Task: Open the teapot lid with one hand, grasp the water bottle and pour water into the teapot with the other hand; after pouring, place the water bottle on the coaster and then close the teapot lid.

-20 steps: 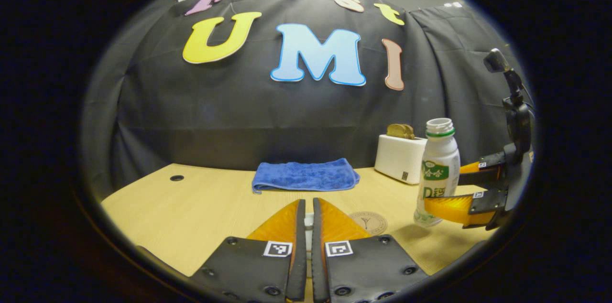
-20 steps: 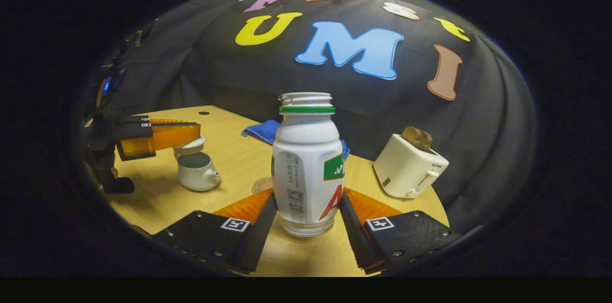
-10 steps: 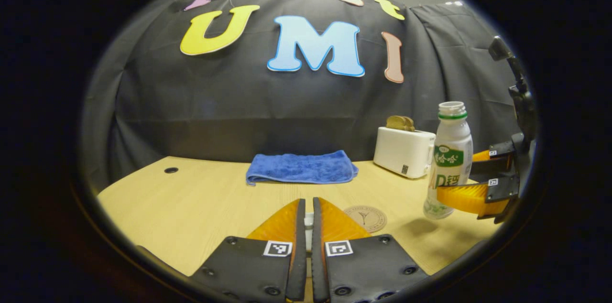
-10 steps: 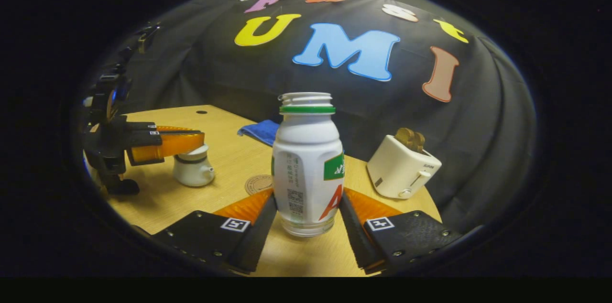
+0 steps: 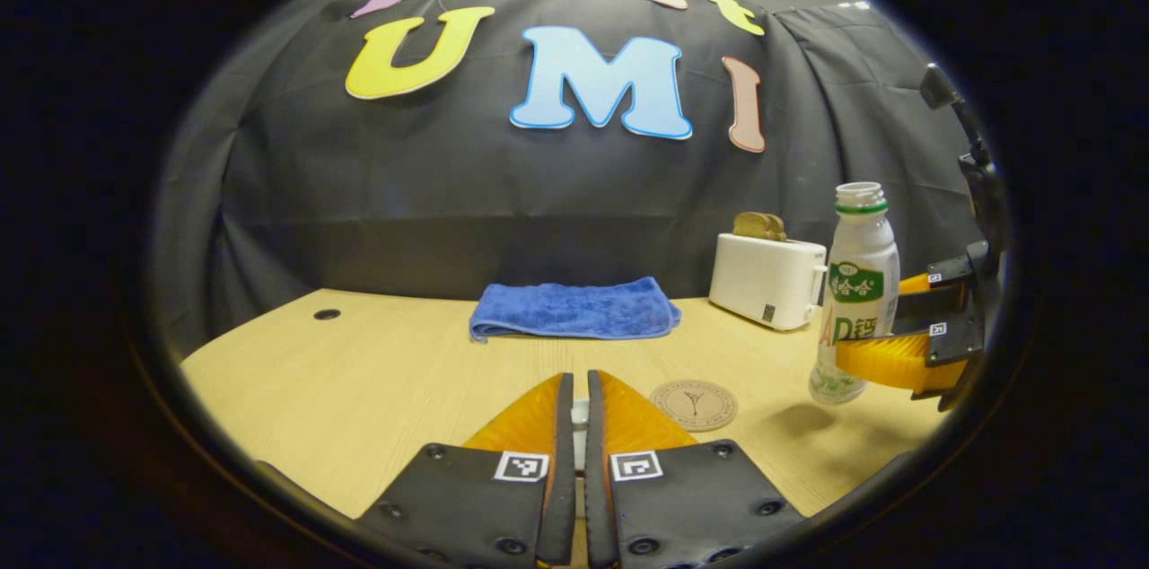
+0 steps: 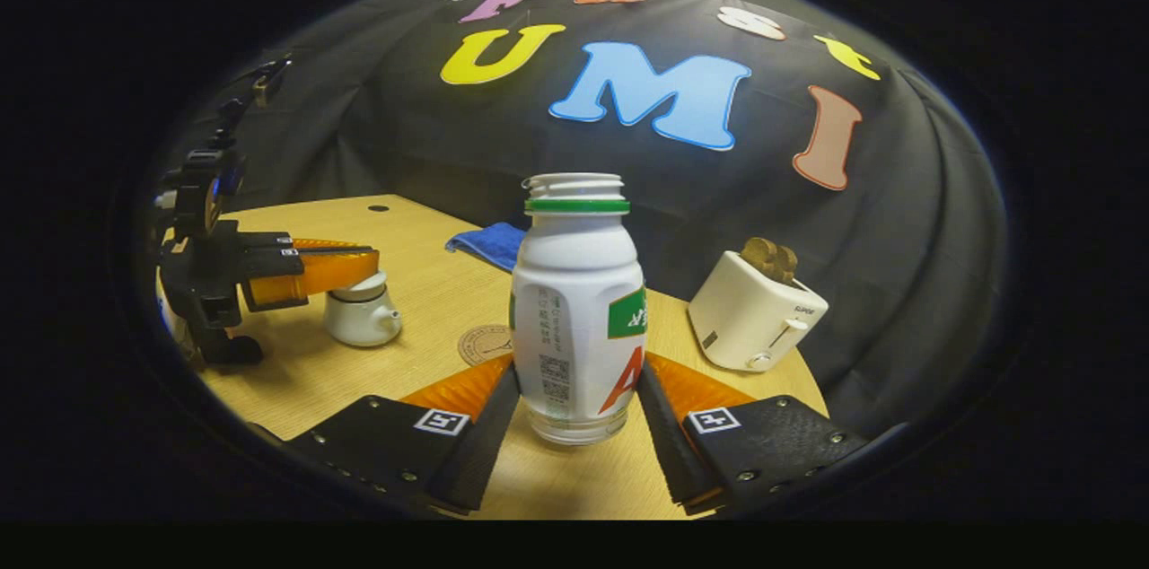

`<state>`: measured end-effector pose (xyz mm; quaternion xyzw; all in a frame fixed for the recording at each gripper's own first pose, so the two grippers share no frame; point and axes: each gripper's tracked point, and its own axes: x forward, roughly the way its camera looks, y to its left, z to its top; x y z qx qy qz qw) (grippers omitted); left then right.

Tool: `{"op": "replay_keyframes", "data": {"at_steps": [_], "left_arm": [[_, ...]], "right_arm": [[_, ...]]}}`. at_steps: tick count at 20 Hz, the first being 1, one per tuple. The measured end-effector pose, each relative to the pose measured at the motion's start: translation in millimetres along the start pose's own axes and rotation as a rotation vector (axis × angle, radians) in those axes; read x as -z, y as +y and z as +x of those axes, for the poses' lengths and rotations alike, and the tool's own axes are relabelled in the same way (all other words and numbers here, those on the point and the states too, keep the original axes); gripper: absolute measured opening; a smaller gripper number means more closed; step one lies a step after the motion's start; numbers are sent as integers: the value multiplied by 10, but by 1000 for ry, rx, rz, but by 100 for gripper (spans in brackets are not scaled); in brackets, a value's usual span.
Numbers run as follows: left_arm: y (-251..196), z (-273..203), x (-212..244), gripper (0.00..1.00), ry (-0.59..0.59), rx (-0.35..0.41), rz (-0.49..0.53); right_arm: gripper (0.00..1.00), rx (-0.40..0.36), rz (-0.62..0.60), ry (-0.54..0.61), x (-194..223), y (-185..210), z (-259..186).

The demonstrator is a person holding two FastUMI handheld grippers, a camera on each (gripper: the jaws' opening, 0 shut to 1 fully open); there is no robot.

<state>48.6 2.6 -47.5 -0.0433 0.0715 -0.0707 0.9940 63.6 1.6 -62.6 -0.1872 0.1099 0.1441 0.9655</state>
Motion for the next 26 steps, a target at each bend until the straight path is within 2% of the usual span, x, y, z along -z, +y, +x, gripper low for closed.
{"op": "replay_keyframes", "data": {"at_steps": [2, 3, 8, 10, 11, 12, 13, 14, 15, 16, 17, 26], "left_arm": [[-1, -5, 16, 12, 0, -2, 7], [-5, -16, 0, 15, 0, -3, 13], [-4, -8, 5, 15, -6, -14, 29], [-15, -24, 19, 11, -9, -14, 28], [-16, 5, 36, 15, -8, -16, 30], [-16, -15, 33, 13, -9, -17, 33], [-22, -19, 27, 20, -10, -18, 32], [-12, -18, 14, 20, -11, -21, 33], [-27, 10, 72, 25, 7, -12, 31], [-28, 13, 64, 22, 7, -11, 38], [-53, -6, 54, 34, 4, -9, 42], [-57, -128, -95, 34, -33, 15, 15]], "right_arm": [[73, -4, 5, -1, -2, 13, -4], [73, -6, 8, -2, -8, 23, -8], [73, -8, 11, 1, -1, 24, -21], [73, -10, 16, 3, 10, 39, -17], [73, -12, 17, 4, 10, 41, -19], [74, -14, 17, 6, 8, 51, -28], [74, -15, 18, 7, 7, 54, -29], [73, -16, 18, 7, 4, 61, -27], [73, -16, 18, 7, -1, 62, -32], [74, -16, 17, 5, -13, 69, -23], [74, -16, 16, 5, -21, 78, -25], [74, -45, 39, -14, -223, 243, 117]]}}
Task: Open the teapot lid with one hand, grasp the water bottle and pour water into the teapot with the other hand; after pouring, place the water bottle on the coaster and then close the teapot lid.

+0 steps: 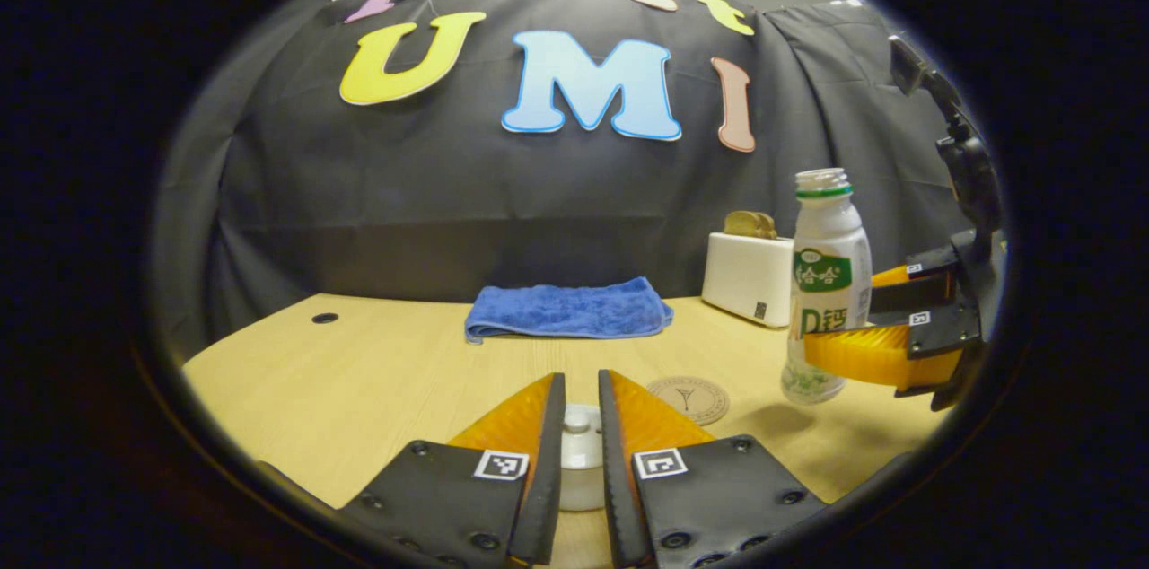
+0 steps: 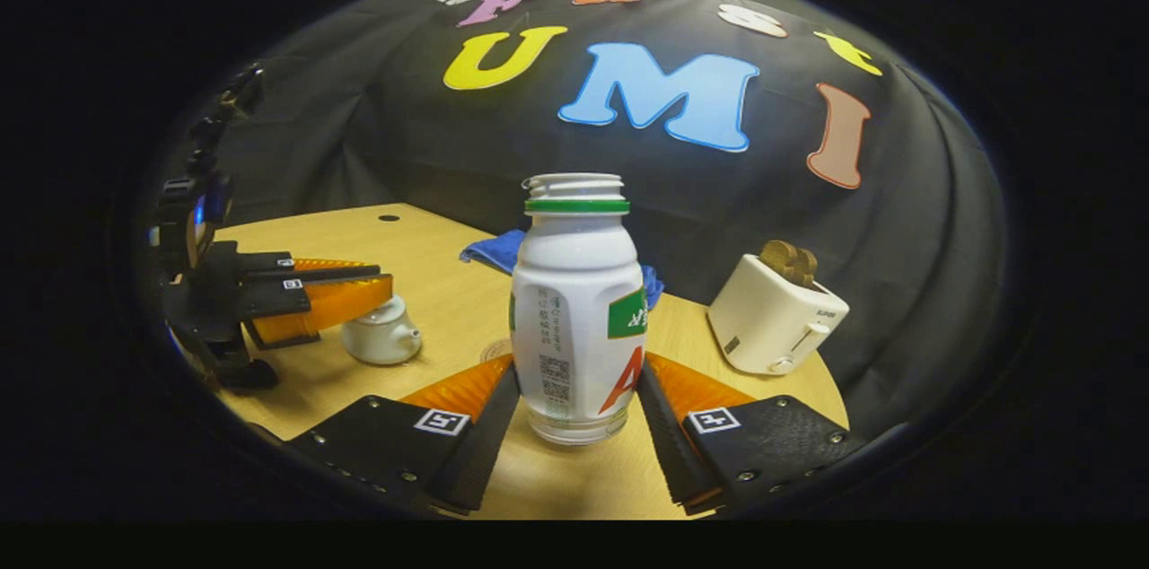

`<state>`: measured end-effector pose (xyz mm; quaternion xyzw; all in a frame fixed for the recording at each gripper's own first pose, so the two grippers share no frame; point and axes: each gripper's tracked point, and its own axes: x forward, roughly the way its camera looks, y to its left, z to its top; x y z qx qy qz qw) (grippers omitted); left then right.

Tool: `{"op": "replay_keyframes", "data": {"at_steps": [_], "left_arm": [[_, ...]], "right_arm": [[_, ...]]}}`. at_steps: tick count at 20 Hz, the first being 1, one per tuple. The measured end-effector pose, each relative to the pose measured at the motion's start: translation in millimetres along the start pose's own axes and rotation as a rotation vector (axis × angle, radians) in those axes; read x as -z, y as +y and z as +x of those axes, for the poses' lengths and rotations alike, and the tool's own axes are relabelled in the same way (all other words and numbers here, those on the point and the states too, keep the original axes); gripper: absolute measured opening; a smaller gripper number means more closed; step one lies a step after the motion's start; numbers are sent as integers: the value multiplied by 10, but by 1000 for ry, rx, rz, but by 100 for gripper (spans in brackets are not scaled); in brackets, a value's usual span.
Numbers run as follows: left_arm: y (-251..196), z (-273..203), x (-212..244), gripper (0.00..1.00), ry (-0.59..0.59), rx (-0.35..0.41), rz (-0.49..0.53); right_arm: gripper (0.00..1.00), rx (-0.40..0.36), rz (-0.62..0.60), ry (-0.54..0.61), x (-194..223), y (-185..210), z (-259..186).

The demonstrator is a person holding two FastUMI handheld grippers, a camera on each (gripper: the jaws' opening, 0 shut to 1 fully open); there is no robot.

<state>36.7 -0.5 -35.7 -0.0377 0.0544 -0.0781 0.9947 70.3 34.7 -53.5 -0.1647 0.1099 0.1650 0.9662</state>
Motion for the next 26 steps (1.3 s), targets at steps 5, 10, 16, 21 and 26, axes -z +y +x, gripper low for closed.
{"op": "replay_keyframes", "data": {"at_steps": [5, 10, 16, 21, 26], "left_arm": [[65, -50, -92, 34, -27, -14, 3], [152, -54, -89, 34, -32, -30, -10], [210, -62, -125, 34, -45, -38, -30], [237, -44, -79, 34, -31, -47, -32], [229, -47, -66, 34, -28, -48, -32]], "right_arm": [[74, -35, 25, -9, -155, 165, 204], [74, -78, 130, -37, -274, 356, 462], [74, -64, 246, -10, -135, 332, 828], [74, -44, 310, -31, -121, 310, 961], [74, -17, 326, -34, -75, 282, 1037]]}}
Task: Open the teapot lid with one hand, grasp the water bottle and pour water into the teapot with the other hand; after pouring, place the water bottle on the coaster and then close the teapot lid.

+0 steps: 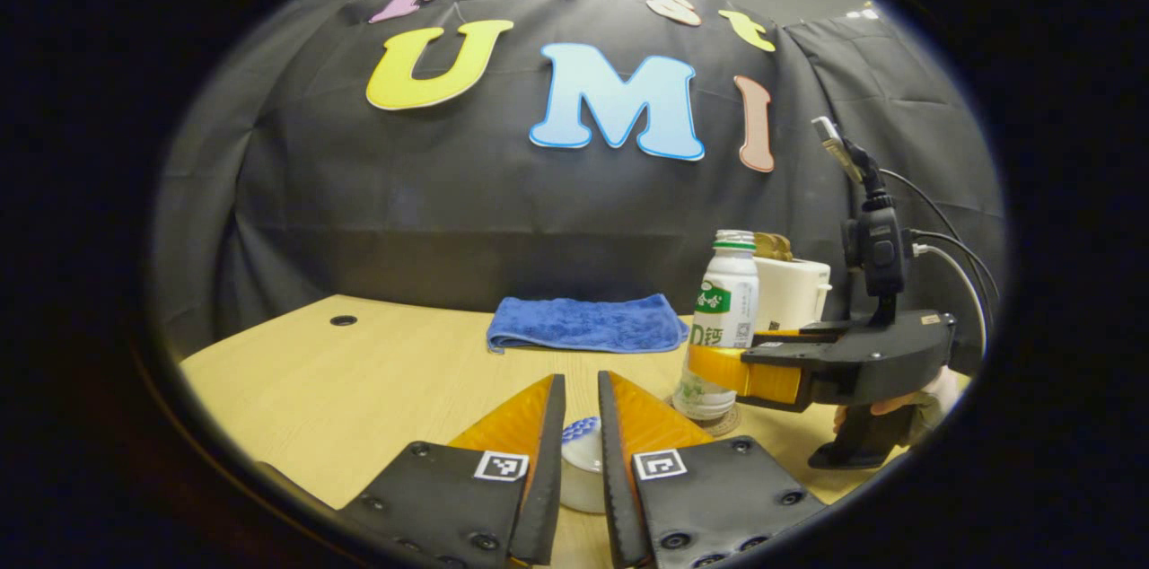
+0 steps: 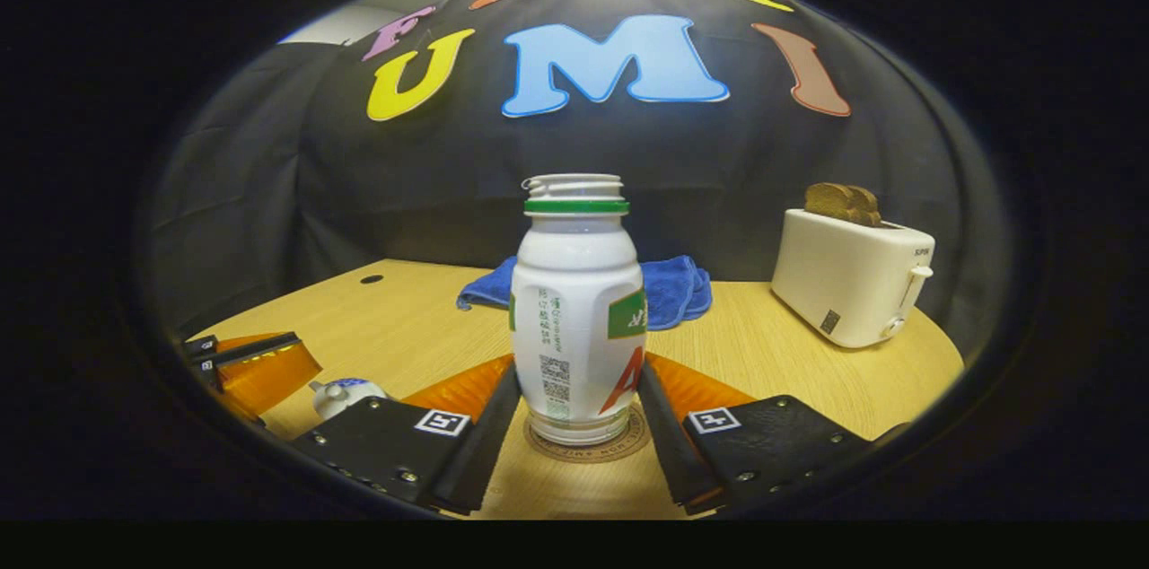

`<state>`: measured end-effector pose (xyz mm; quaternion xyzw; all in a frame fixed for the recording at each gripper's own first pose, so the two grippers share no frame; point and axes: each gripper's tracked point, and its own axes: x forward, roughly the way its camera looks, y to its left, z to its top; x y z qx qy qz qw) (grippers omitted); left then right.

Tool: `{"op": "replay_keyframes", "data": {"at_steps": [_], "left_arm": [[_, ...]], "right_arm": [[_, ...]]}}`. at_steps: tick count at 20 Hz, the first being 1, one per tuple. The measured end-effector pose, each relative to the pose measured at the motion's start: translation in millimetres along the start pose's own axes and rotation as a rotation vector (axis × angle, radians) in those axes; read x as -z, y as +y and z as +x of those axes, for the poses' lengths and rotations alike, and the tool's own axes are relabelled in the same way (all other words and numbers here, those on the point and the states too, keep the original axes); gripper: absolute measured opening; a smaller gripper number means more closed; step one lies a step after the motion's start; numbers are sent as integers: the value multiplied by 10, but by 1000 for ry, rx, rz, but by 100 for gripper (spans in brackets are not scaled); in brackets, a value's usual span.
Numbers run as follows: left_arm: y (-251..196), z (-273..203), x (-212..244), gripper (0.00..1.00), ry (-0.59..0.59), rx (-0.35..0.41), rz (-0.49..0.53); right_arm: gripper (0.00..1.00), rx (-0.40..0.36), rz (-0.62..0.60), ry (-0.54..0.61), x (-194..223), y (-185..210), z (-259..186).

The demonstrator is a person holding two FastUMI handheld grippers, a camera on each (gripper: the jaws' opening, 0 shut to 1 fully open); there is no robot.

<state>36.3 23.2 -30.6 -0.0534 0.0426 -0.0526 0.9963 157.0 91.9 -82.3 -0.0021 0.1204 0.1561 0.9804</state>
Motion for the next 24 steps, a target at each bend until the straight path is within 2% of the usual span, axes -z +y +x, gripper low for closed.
{"op": "replay_keyframes", "data": {"at_steps": [4, 5, 6, 11, 13, 14, 15, 22, 23, 24], "left_arm": [[-1, -1, -3, 34, -1, 3, -2], [1, 4, -7, 24, 1, 2, -2], [-8, 1, 11, 34, 2, 3, -2], [-1, 6, 16, 34, 4, 4, -6], [-7, 7, 16, 34, 5, 5, -7], [-6, 4, 23, 34, 5, 5, -7], [-4, 2, 21, 34, 5, 5, -8], [-3, 8, 23, 34, 3, 3, -9], [-6, 12, 14, 29, 3, 5, -10], [-14, 9, 17, 34, 2, 5, -10]], "right_arm": [[74, 11, 4, 1, 33, -27, 14], [74, 11, 1, 0, 37, -31, 11], [74, 14, 0, -2, 37, -17, 7], [76, 4, 8, -13, 31, -2, 5], [87, -5, 27, -21, 32, 1, -9], [96, -1, 30, -18, 29, -12, -6], [98, 0, 29, -18, 34, -13, -14], [98, -1, 8, -42, 7, 31, -104], [98, 4, -2, -49, -6, 27, -140], [98, 13, -11, -60, -26, 19, -181]]}}
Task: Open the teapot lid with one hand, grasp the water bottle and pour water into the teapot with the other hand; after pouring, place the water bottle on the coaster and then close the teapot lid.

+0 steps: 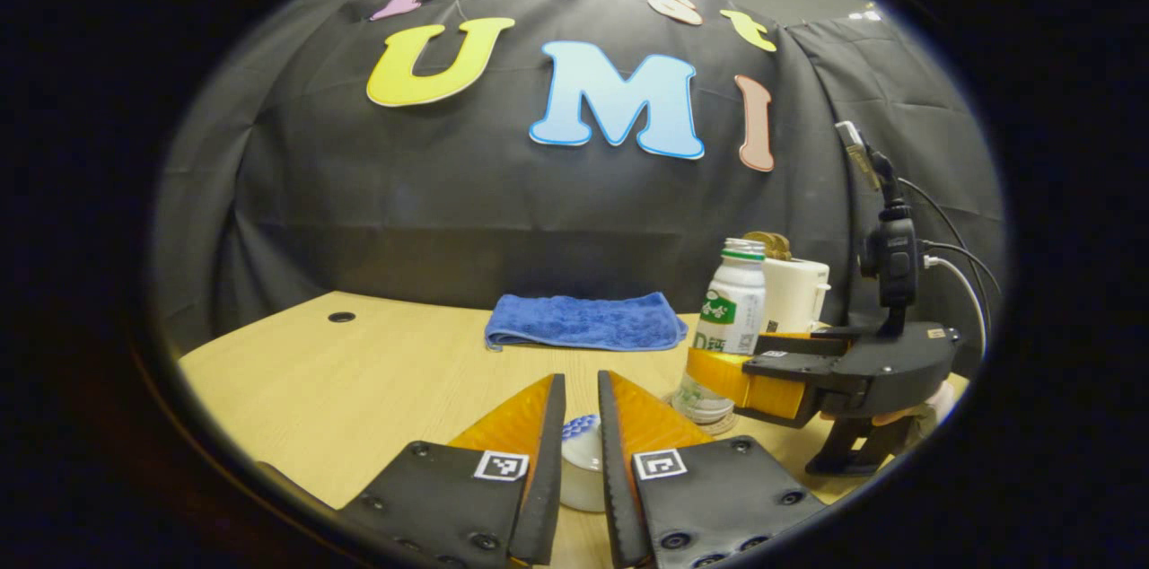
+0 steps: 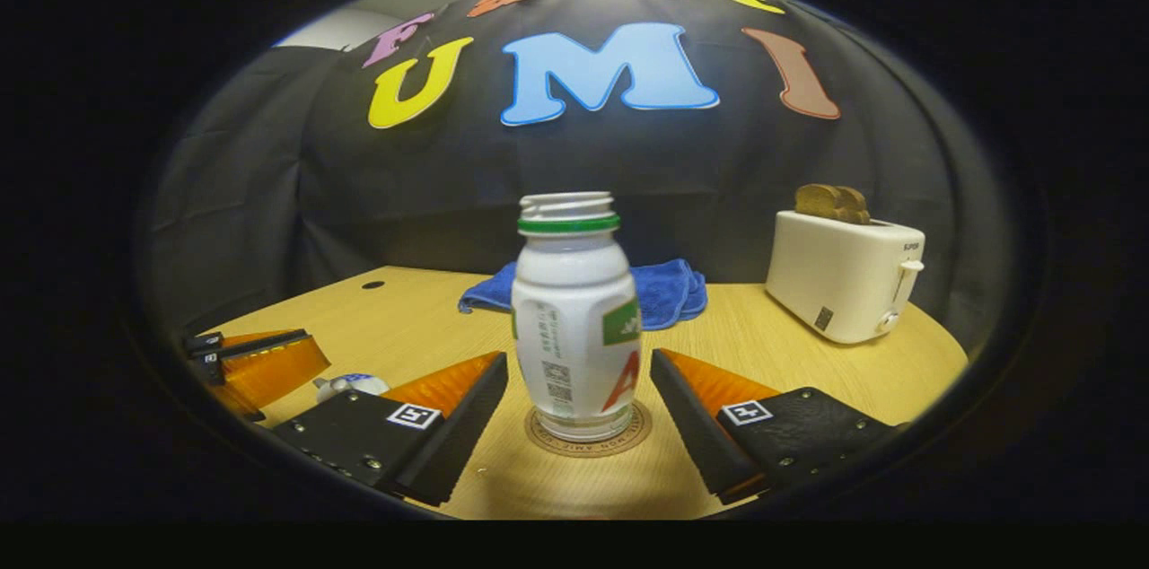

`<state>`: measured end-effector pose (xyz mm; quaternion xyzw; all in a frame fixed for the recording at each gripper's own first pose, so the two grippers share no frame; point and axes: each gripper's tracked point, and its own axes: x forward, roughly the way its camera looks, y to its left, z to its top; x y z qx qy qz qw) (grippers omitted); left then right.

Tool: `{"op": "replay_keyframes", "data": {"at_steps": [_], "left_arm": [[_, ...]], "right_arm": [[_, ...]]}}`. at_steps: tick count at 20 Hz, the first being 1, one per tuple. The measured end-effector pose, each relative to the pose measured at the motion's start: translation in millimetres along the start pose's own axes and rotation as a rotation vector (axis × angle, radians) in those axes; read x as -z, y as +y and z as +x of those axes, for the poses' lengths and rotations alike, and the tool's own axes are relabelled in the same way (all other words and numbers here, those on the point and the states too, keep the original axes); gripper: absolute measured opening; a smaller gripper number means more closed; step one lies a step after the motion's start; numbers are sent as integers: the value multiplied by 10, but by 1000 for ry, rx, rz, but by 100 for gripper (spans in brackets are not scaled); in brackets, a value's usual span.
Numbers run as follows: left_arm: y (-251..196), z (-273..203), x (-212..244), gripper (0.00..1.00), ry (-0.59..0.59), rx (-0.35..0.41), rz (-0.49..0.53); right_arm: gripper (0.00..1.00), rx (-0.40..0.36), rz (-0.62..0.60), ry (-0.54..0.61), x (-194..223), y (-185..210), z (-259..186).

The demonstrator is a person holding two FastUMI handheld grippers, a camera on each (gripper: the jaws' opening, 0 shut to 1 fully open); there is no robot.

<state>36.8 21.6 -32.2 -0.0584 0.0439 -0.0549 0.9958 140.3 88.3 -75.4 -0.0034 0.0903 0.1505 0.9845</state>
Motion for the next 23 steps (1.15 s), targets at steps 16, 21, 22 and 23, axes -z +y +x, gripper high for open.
{"op": "replay_keyframes", "data": {"at_steps": [16, 21, 22, 23], "left_arm": [[-436, -783, 129, 29, -45, -3, 24], [-609, -961, 262, 34, -37, -12, 32], [-583, -986, 246, 34, -57, -27, 43], [-579, -1005, 220, 34, -65, -39, 47]], "right_arm": [[98, 212, 14, -217, -36, -33, -1413], [98, 238, 11, -245, 93, 67, -1619], [98, 238, 19, -244, 118, 72, -1627], [98, 238, 23, -239, 148, 75, -1633]]}}
